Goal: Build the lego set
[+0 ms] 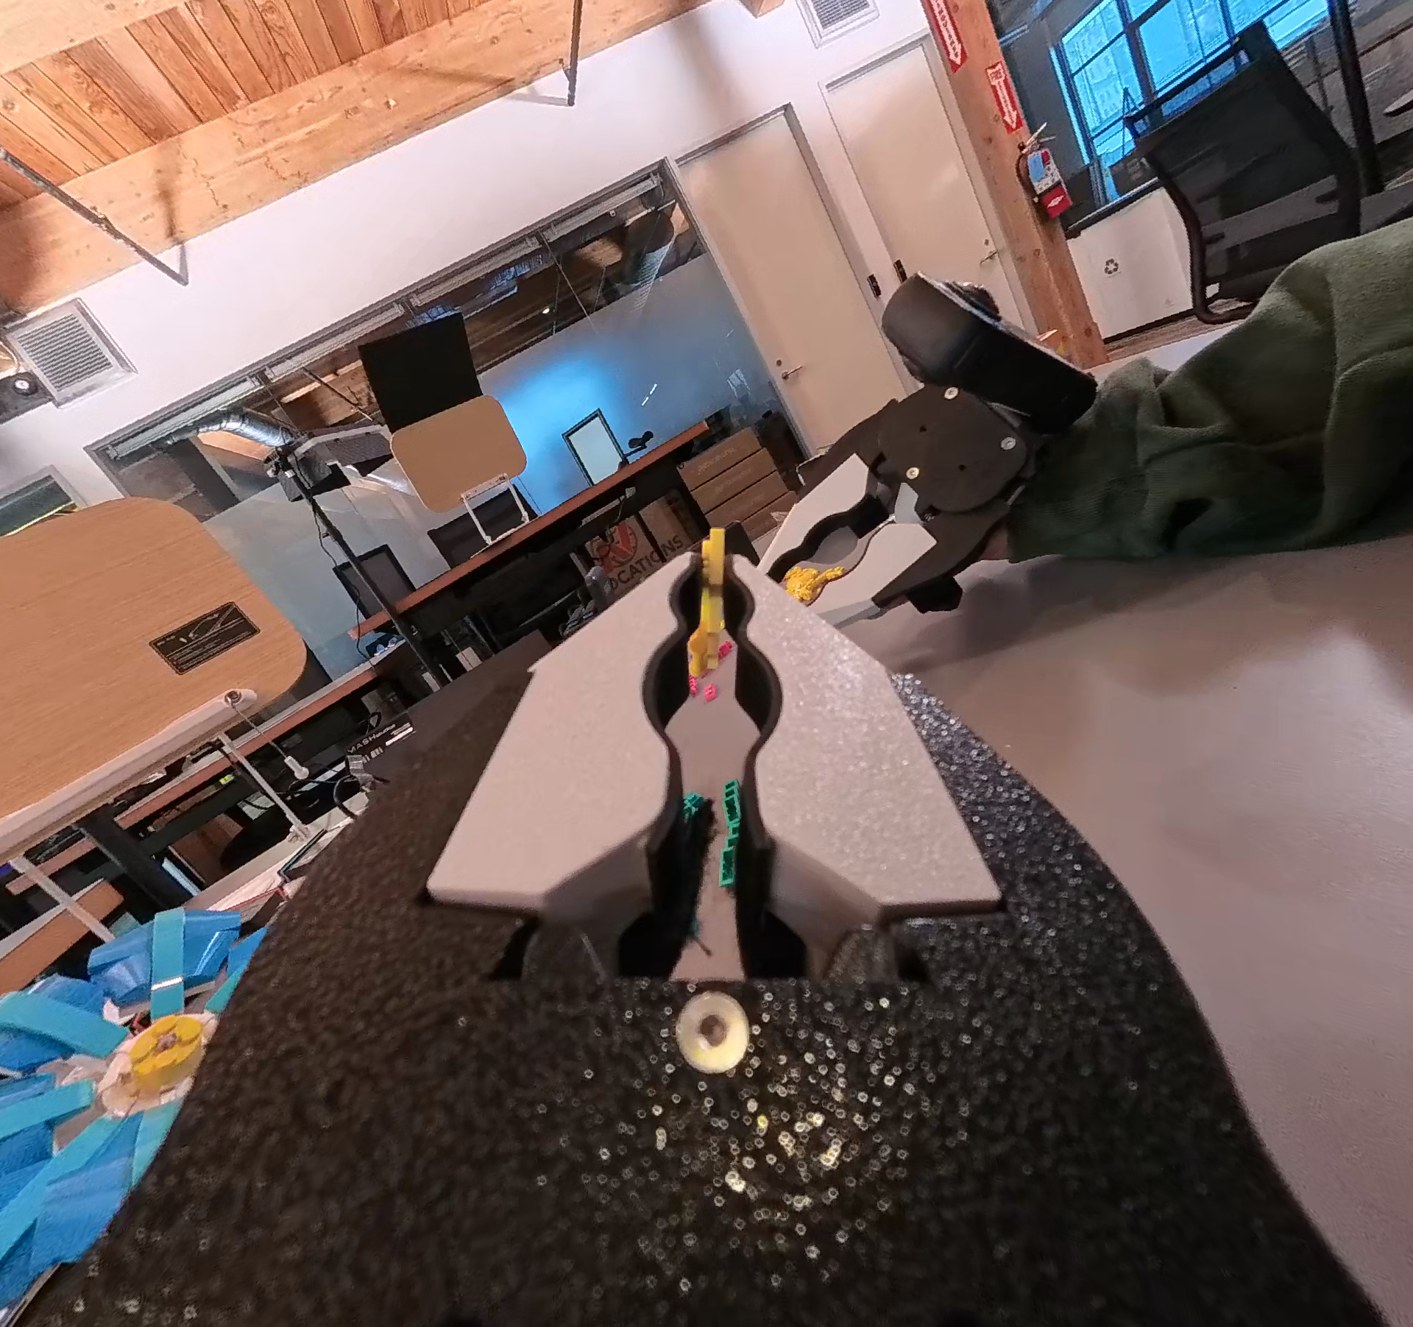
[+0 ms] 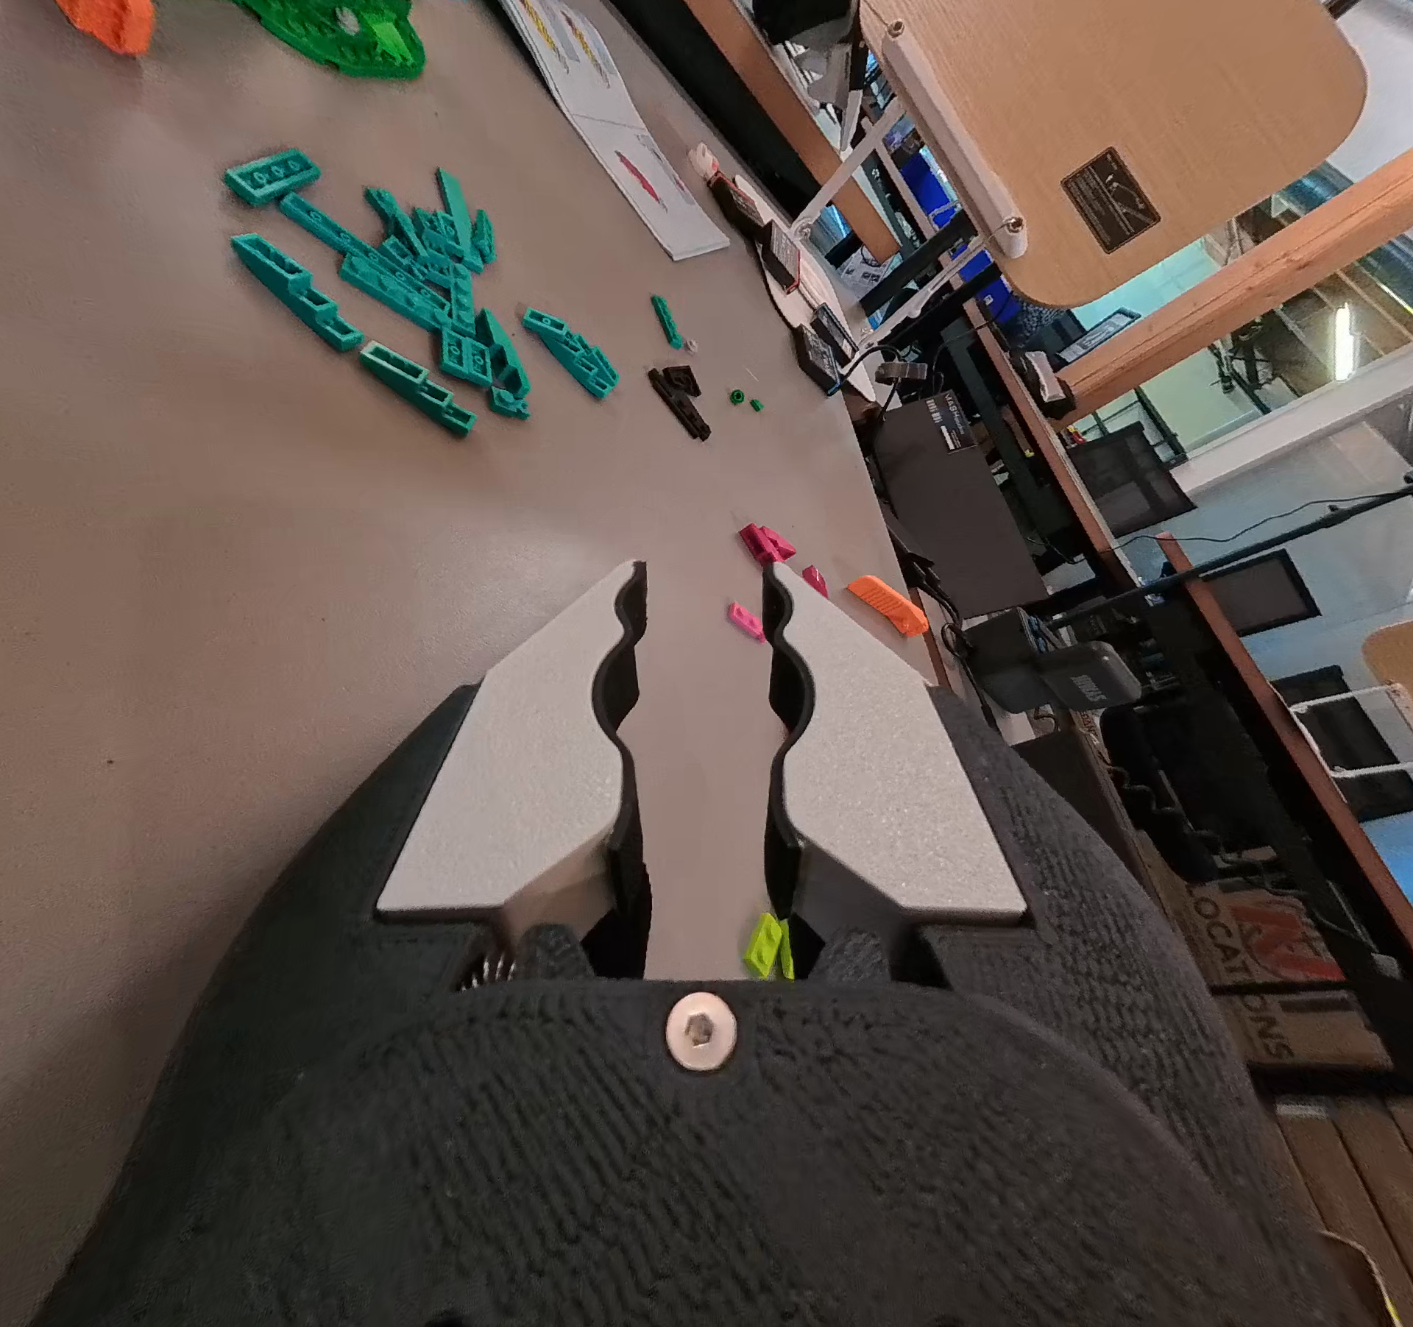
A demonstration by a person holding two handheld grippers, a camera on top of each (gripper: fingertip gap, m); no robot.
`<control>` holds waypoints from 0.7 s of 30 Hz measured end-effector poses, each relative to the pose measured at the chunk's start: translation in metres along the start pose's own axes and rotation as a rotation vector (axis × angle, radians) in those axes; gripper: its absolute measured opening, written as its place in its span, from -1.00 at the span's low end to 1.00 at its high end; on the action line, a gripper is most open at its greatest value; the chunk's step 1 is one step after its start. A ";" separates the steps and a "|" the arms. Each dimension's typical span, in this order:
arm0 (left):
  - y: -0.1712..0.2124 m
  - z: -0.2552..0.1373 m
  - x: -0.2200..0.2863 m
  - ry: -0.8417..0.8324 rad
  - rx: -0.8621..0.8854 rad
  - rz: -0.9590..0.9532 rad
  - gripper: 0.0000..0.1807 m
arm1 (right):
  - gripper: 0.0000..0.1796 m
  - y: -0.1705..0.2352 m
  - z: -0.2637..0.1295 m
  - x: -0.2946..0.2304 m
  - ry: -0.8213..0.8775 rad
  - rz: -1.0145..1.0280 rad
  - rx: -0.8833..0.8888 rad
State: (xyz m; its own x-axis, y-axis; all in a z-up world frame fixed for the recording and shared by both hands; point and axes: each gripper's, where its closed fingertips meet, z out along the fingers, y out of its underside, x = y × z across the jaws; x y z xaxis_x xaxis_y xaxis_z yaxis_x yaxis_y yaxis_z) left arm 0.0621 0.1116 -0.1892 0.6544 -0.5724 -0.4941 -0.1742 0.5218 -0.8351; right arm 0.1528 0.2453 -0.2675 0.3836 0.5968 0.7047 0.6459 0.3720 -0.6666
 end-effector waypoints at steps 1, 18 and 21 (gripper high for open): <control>0.000 0.000 0.000 0.000 0.000 -0.001 -0.98 | -0.68 0.000 0.000 0.000 -0.003 0.001 0.001; -0.012 0.001 0.002 0.071 -0.008 0.135 -0.98 | -0.53 -0.139 -0.045 -0.073 -0.504 -0.212 0.269; -0.015 -0.001 0.007 0.109 -0.012 0.103 -0.97 | -0.59 -0.141 -0.045 -0.078 -0.503 -0.281 0.252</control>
State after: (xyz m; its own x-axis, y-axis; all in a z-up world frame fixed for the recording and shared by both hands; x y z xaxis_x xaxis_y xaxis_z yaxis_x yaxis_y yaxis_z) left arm 0.0689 0.0995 -0.1806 0.5490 -0.5816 -0.6002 -0.2454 0.5744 -0.7810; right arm 0.0615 0.1144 -0.2172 -0.1754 0.6908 0.7014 0.4777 0.6827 -0.5529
